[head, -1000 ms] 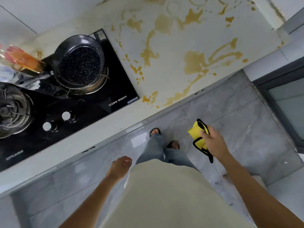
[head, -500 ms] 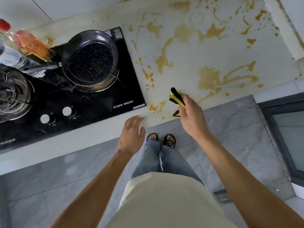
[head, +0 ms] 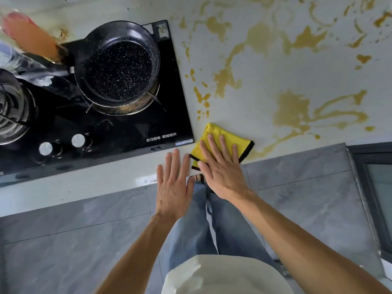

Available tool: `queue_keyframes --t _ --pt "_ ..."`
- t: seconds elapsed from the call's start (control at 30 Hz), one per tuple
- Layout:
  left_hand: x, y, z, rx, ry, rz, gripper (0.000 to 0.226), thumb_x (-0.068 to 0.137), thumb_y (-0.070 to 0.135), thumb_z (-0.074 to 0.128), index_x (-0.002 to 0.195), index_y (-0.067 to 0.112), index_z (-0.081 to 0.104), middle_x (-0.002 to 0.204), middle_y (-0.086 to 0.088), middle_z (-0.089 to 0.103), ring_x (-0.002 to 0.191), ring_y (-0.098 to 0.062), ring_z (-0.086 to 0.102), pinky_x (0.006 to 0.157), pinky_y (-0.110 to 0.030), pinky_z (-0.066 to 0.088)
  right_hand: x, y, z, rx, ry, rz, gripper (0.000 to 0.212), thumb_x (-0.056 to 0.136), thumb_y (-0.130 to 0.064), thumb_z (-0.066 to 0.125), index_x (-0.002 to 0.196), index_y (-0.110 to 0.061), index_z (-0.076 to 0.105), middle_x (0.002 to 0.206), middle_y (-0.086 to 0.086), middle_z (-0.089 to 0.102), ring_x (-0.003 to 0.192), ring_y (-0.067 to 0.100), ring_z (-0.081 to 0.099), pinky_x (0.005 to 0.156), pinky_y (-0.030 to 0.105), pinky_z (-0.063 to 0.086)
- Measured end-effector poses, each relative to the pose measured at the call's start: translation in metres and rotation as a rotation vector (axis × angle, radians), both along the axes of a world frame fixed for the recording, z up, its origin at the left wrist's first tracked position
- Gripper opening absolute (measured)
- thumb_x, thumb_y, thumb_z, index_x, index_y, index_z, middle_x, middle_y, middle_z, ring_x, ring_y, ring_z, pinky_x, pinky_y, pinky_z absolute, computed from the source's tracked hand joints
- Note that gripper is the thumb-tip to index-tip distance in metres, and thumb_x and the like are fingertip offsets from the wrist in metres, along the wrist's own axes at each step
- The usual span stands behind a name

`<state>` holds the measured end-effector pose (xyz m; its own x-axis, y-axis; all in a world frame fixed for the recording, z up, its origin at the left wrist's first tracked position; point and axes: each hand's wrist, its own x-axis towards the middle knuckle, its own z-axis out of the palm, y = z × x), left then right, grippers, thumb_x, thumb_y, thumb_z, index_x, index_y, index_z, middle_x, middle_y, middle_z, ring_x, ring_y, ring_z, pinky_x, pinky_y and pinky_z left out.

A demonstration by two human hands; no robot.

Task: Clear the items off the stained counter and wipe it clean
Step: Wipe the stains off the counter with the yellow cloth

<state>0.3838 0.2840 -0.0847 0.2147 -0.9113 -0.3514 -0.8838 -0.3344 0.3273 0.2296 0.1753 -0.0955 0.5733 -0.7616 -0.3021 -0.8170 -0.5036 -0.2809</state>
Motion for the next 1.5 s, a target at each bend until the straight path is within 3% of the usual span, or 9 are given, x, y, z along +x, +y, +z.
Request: queue_keyframes --t 0.2,0.43,0.6,0.73,0.93,1.1,1.23,1.37,1.5 --pt "-0.001 -0.001 0.000 0.019 -0.009 0.011 0.064 0.111 0.047 0.014 0.171 0.025 0.007 0.178 -0.004 -0.011 0.164 -0.026 -0.015 0.132 -0.055 0.002 0.036 -0.052 -0.005 -0.081 0.018 -0.146 0.065 0.110 -0.049 0.023 0.168 -0.027 0.005 0.176 0.000 -0.001 0.162 0.030 -0.004 0.129 0.060 0.006" --pt "-0.003 -0.001 -0.003 0.000 -0.012 0.022 0.064 0.111 0.049 0.012 0.171 0.026 0.008 0.179 -0.002 -0.009 0.165 -0.024 -0.014 0.133 -0.055 0.004 -0.037 0.011 -0.004 -0.105 0.052 -0.059 0.066 0.109 -0.054 0.023 0.168 -0.029 0.006 0.176 -0.001 -0.001 0.163 0.030 -0.002 0.128 0.059 0.014" --pt "-0.004 -0.001 -0.003 -0.015 0.025 0.068 0.064 0.110 0.047 0.016 0.170 0.027 0.012 0.179 -0.001 -0.005 0.165 -0.022 -0.015 0.133 -0.056 0.003 -0.077 -0.056 -0.005 -0.126 0.104 -0.299 0.065 0.109 -0.055 0.027 0.168 -0.031 0.011 0.176 -0.001 0.002 0.163 0.029 0.000 0.129 0.057 0.009" --pt "-0.006 -0.002 -0.001 -0.012 0.042 0.094 0.059 0.113 0.042 0.022 0.170 0.027 0.014 0.179 0.000 -0.005 0.164 -0.019 -0.016 0.133 -0.055 0.001 -0.048 -0.089 -0.007 -0.137 0.089 -0.476 0.066 0.108 -0.050 0.027 0.168 -0.026 0.012 0.176 0.004 0.003 0.162 0.034 0.000 0.127 0.061 0.007" --pt "-0.005 -0.001 -0.003 -0.054 0.068 0.122 0.059 0.112 0.043 0.026 0.169 0.028 0.021 0.179 -0.002 0.003 0.165 -0.018 -0.012 0.133 -0.058 0.006 -0.076 -0.019 -0.011 -0.219 0.036 -0.128 0.065 0.109 -0.053 0.033 0.168 -0.030 0.014 0.176 -0.002 0.005 0.163 0.028 0.001 0.128 0.058 0.013" --pt "-0.006 -0.001 -0.006 -0.080 0.074 0.149 0.060 0.109 0.041 0.032 0.167 0.028 0.028 0.179 -0.004 0.009 0.165 -0.018 -0.008 0.132 -0.060 0.009 -0.127 -0.081 -0.008 -0.204 0.107 -0.326 0.065 0.108 -0.058 0.025 0.167 -0.030 0.019 0.176 0.000 0.008 0.162 0.029 0.005 0.128 0.058 0.014" --pt "-0.008 -0.003 -0.005 -0.071 0.069 0.155 0.060 0.109 0.042 0.032 0.168 0.029 0.026 0.179 -0.003 0.009 0.165 -0.017 -0.009 0.132 -0.058 0.008 -0.081 -0.122 -0.007 -0.235 0.085 -0.467 0.065 0.108 -0.056 0.023 0.167 -0.029 0.019 0.176 0.002 0.009 0.162 0.033 0.005 0.128 0.058 0.010" --pt "-0.009 -0.003 -0.004 -0.082 0.082 0.179 0.060 0.108 0.042 0.035 0.167 0.033 0.026 0.179 0.002 0.008 0.165 -0.015 -0.007 0.132 -0.057 0.007 -0.058 -0.100 -0.017 -0.267 0.038 -0.288 0.063 0.109 -0.053 0.028 0.167 -0.028 0.020 0.176 0.001 0.009 0.162 0.031 0.004 0.128 0.059 0.011" --pt "-0.010 -0.006 -0.003 -0.084 0.087 0.202 0.062 0.106 0.046 0.038 0.166 0.032 0.030 0.179 0.002 0.009 0.166 -0.016 -0.006 0.132 -0.058 0.008 -0.120 -0.076 -0.015 -0.264 0.027 -0.108 0.064 0.109 -0.057 0.029 0.167 -0.033 0.018 0.176 -0.003 0.007 0.163 0.026 0.004 0.127 0.058 0.015"
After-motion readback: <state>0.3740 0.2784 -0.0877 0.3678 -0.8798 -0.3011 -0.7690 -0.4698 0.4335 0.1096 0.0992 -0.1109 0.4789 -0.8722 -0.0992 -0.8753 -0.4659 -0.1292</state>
